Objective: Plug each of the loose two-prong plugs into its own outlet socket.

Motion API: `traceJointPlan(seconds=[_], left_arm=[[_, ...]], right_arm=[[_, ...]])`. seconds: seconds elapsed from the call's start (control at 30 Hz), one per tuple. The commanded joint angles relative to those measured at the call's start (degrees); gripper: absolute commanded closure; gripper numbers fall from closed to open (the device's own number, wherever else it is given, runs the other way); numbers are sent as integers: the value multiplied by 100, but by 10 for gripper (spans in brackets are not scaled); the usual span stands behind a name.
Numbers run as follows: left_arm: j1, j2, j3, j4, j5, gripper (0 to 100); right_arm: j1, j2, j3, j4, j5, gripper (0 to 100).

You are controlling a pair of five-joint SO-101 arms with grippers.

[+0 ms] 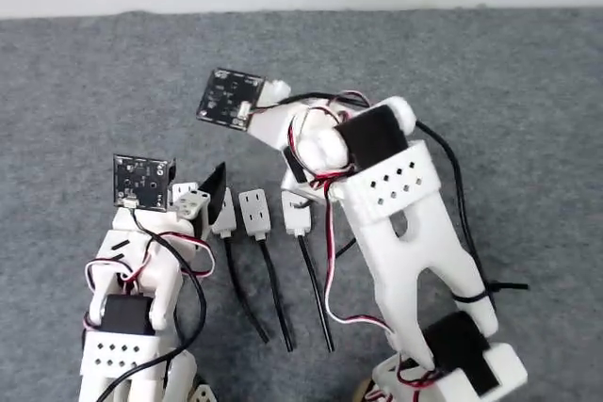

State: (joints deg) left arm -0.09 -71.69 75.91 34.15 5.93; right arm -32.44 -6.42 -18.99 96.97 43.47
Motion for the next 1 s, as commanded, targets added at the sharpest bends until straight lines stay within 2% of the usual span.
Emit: traceJointPlan(seconds=[0.0,0.2,0.3,0.47,0.57,0.97], left_arm=[[-62,-97,-242,-167,62,754],[-246,-62,-233,-316,70,754],[-237,-62,-224,-316,70,754],[-229,-62,-189,-325,70,754],[-220,-62,-189,-334,70,754],[-211,-62,-180,-334,70,754]], right_arm=[[-66,391,-563,136,246,990],[57,1077,-624,-233,484,990],[92,1059,-1178,-233,642,990],[48,1218,-2488,549,642,990],[84,1297,-2822,593,633,991],[-57,1798,-2338,602,615,991]])
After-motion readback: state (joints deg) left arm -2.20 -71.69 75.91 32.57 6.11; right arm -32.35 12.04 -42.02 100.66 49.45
